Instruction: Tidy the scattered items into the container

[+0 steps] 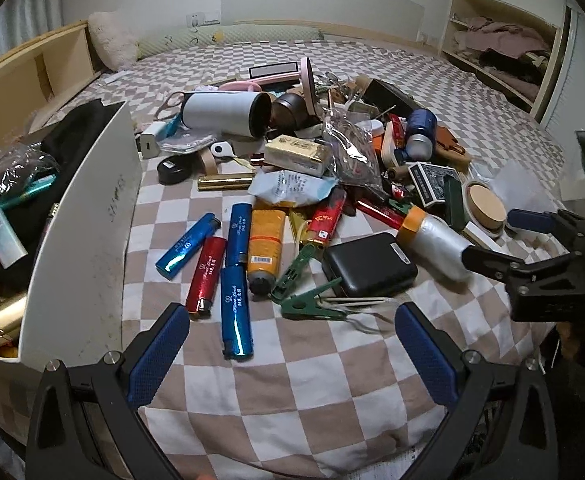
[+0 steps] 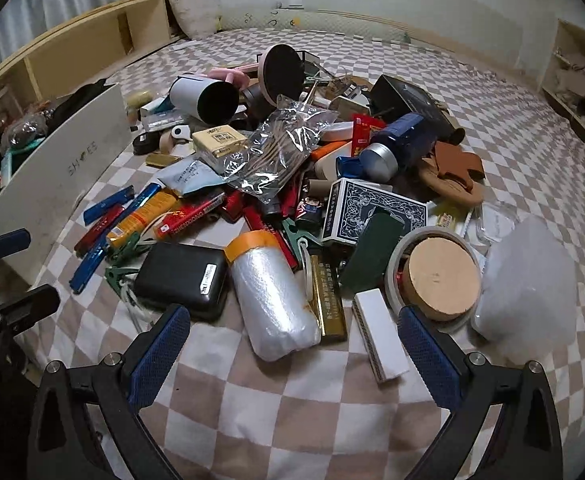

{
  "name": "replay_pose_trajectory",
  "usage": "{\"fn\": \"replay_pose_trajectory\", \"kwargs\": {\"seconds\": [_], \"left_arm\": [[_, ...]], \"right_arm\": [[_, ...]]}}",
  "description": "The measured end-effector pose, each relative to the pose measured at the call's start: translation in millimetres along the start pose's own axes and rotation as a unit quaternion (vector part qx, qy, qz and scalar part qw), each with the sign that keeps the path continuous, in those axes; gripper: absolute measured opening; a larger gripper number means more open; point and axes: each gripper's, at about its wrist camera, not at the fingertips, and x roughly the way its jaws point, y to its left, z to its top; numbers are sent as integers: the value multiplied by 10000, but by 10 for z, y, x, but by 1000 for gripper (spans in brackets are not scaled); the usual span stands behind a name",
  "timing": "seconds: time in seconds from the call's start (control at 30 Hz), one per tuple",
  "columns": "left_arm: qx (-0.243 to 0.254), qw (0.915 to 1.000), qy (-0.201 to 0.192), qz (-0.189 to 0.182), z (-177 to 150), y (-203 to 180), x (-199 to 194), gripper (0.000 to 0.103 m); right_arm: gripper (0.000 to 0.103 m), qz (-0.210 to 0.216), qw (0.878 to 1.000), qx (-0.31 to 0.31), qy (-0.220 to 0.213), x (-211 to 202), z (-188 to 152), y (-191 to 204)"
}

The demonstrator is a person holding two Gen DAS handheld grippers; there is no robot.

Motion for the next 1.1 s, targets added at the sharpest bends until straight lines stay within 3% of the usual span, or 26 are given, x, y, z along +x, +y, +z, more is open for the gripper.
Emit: {"fn": "replay_pose_trajectory", "kwargs": {"seconds": [0.1,0.27,0.4,0.53,0.67,0.87,1.1], "left_arm": [[-53,10000,46,-41,-6,23,16,103],[-165,9997,145,-131,-18,74,52,103],[-192,9995,179,-167,-22,88,61,103],[-222,9993,212,-197,-25,104,82,103],[-221,9992,268,-182,-50,126,122,103],[-285,9983,362,-345,-86,153,189,103],[-389,9961,413,-671,-66,120,290,103]], "right_arm": [[93,36,9999,-56,76,74,7,26],[62,16,9991,-198,371,277,-2,52],[60,-1,9977,-317,605,451,-22,69],[60,-349,9957,-652,552,590,0,163],[46,-323,9963,-633,480,615,59,187],[45,344,9969,45,707,576,56,62],[45,1270,9792,1162,1078,486,-28,-151]]}}
